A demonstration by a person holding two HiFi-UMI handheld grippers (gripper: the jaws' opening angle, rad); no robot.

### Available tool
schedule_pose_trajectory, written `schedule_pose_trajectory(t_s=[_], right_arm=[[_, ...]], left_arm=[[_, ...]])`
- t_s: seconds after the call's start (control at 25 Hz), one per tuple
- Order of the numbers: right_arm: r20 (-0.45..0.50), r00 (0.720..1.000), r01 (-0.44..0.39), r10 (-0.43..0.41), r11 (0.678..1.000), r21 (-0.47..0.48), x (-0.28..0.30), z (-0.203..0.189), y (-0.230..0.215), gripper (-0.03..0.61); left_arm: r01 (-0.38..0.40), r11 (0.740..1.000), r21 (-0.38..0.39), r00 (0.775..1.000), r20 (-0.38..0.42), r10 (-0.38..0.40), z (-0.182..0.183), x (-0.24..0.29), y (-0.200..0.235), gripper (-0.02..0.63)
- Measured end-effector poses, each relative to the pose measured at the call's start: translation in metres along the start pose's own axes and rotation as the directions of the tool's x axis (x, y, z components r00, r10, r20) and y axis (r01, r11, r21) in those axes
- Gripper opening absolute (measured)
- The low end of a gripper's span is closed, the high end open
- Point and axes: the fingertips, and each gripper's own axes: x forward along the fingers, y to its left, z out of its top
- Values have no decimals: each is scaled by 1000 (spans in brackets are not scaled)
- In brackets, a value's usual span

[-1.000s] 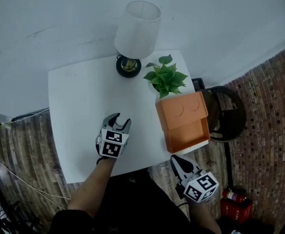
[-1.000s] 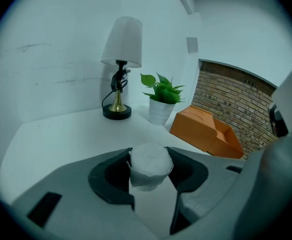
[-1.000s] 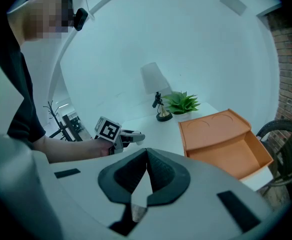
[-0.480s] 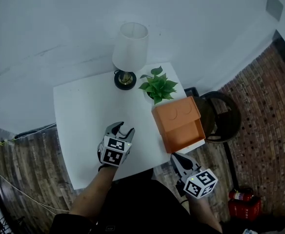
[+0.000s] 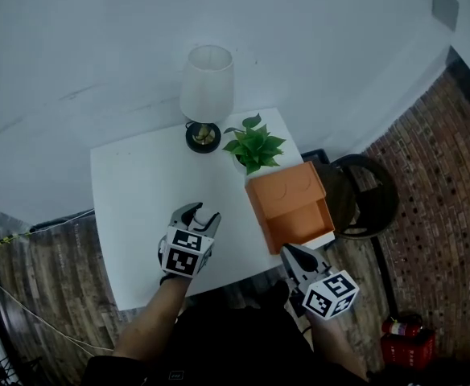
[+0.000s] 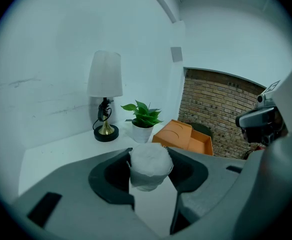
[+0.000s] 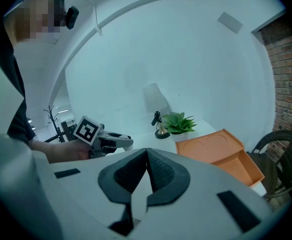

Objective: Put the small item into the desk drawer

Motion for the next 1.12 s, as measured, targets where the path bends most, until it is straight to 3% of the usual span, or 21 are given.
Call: schedule_pose_trajectory(t_s=[0.24,0.68,0.92,1.12], right_arm=[[22,998,-62,62,998,-8,-25,3,-39,5],[32,994,-106,106,994,8,-124,3,-158,4],[3,993,-119,119,993,-6,-175,-7,-218,5],[13,996,-92,93,996,-4,-191,-6,-243,3]], left_arm=[[-30,999,12,1000,2,30,17,17,-40,199],[-82,996,20,997,12,82,64,70,-168,199],[-69,998,11,998,12,69,75,100,-246,199],[-52,999,7,999,8,52,74,113,-272,199]])
